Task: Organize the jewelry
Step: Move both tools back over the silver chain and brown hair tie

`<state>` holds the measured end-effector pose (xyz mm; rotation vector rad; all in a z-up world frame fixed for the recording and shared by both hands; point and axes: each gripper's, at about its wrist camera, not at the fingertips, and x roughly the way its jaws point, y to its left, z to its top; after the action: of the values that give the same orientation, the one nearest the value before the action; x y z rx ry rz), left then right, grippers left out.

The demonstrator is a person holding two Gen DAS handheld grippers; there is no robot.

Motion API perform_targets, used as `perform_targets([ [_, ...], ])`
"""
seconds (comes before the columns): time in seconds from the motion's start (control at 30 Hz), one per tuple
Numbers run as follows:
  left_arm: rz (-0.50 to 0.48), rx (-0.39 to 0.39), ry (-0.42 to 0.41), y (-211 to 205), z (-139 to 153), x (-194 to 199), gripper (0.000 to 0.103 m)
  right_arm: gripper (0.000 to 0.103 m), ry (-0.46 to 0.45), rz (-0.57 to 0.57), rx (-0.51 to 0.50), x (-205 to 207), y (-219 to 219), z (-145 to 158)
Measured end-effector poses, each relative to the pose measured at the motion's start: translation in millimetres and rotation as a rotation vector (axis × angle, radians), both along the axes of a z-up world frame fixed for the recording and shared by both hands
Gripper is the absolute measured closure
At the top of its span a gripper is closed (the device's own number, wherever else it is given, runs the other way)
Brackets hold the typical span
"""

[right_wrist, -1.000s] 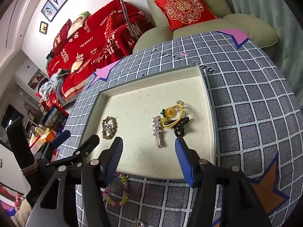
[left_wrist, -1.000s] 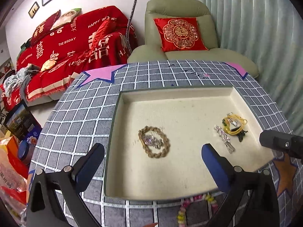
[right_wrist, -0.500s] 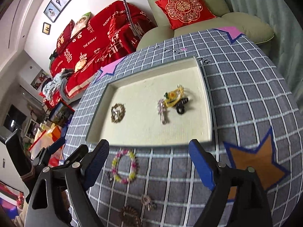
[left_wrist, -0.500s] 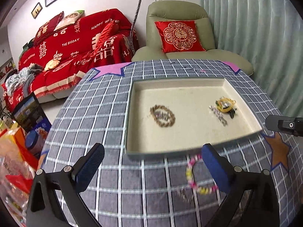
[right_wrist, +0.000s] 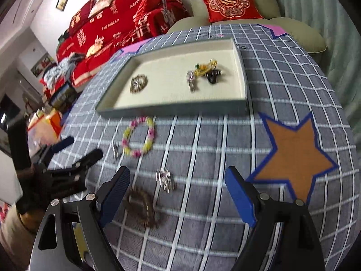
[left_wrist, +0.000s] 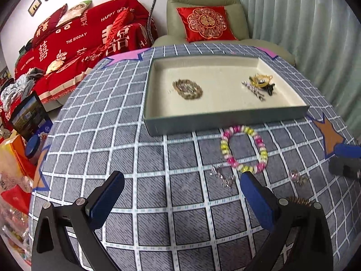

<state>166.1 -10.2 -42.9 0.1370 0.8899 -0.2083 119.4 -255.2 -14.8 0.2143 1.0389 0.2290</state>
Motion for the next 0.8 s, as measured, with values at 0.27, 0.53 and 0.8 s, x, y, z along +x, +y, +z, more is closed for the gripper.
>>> perform_targets([
  [0.27, -0.004, 0.006, 0.018, -5, -11, -1, 0.000, 0.015, 0.016, 0.054, -0.030, -26, 17, -13],
  [0.53, -0.012, 0.008, 0.019, -12, -13, 5, 0.000, 0.015, 0.016, 0.088, -0.054, -35, 34, -19],
  [0.8, -0.046, 0.018, 0.032, -23, -19, 8, 0.008, 0.021, 0.012, 0.126, -0.109, -38, 55, -26],
])
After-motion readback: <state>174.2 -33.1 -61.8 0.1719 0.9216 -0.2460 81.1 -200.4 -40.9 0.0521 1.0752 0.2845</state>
